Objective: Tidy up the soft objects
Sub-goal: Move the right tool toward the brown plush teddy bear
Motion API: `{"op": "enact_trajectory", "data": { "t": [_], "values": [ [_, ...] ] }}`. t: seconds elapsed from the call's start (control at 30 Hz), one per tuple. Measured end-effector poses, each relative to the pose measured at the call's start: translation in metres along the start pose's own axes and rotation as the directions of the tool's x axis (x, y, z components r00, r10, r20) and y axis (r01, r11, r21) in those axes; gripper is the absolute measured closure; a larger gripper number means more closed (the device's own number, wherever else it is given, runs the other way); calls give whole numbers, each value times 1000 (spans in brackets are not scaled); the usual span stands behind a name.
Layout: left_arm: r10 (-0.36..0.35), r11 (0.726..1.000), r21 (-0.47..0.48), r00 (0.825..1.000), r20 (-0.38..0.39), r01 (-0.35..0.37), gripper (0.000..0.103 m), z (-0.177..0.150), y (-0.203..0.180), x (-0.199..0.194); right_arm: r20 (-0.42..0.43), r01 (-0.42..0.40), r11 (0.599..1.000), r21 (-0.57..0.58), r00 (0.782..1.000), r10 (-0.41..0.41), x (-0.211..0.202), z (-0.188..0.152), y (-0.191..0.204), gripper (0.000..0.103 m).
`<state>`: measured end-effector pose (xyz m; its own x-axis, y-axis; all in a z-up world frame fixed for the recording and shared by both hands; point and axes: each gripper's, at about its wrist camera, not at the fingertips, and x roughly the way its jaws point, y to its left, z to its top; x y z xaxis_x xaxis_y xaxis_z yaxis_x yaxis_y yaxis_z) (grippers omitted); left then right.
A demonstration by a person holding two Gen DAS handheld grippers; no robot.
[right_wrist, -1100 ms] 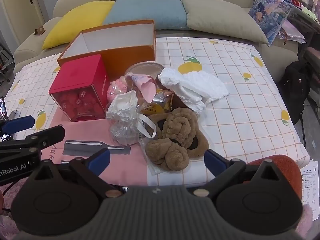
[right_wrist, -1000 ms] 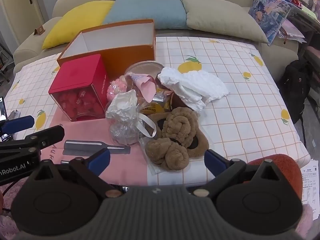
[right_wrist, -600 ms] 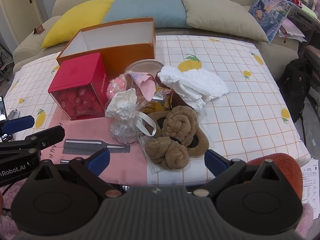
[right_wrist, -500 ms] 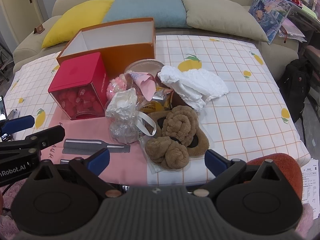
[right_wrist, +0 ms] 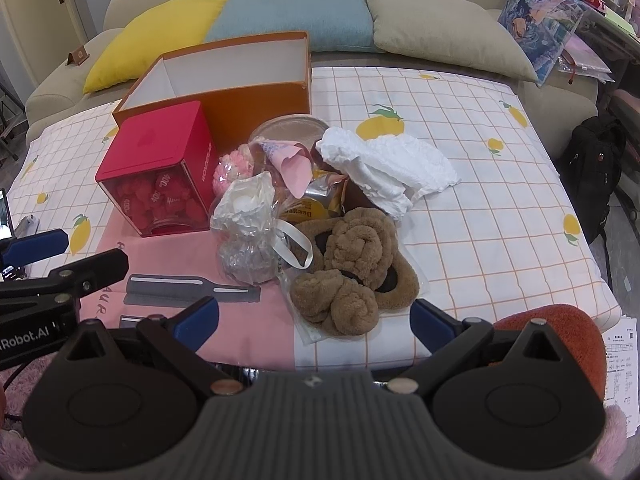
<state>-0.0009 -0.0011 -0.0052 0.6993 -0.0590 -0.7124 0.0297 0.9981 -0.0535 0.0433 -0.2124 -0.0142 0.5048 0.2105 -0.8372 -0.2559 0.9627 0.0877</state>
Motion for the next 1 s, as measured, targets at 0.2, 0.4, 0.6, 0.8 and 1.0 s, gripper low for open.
{"op": "enact_trajectory", "data": {
  "t": [0.2, 0.4, 0.6, 0.8, 1.0],
  "values": [
    [-1, 1000, 0, 1000, -1, 1, 14, 0, 0, 0, -4, -6, 1000, 4, 1000, 6, 0, 2, 0, 3],
    [-1, 1000, -2, 1000, -1, 1, 14, -1, 0, 1, -9, -25, 1000, 15, 1000, 25, 2, -3, 0, 3],
    [-1, 1000, -1, 1000, -3, 1, 15, -1, 0, 1, -24, -56, 998, 37, 998, 57, 3, -2, 0, 3],
    [-2, 1000, -1, 1000, -5, 2, 15, -1, 0, 1, -59, -112, 991, 78, 991, 117, 4, -4, 0, 3],
    [-46, 999, -2, 999, -26, 46, 23, -4, 0, 5, -62, -132, 987, 90, 988, 138, 11, 3, -4, 3]
  ]
}}
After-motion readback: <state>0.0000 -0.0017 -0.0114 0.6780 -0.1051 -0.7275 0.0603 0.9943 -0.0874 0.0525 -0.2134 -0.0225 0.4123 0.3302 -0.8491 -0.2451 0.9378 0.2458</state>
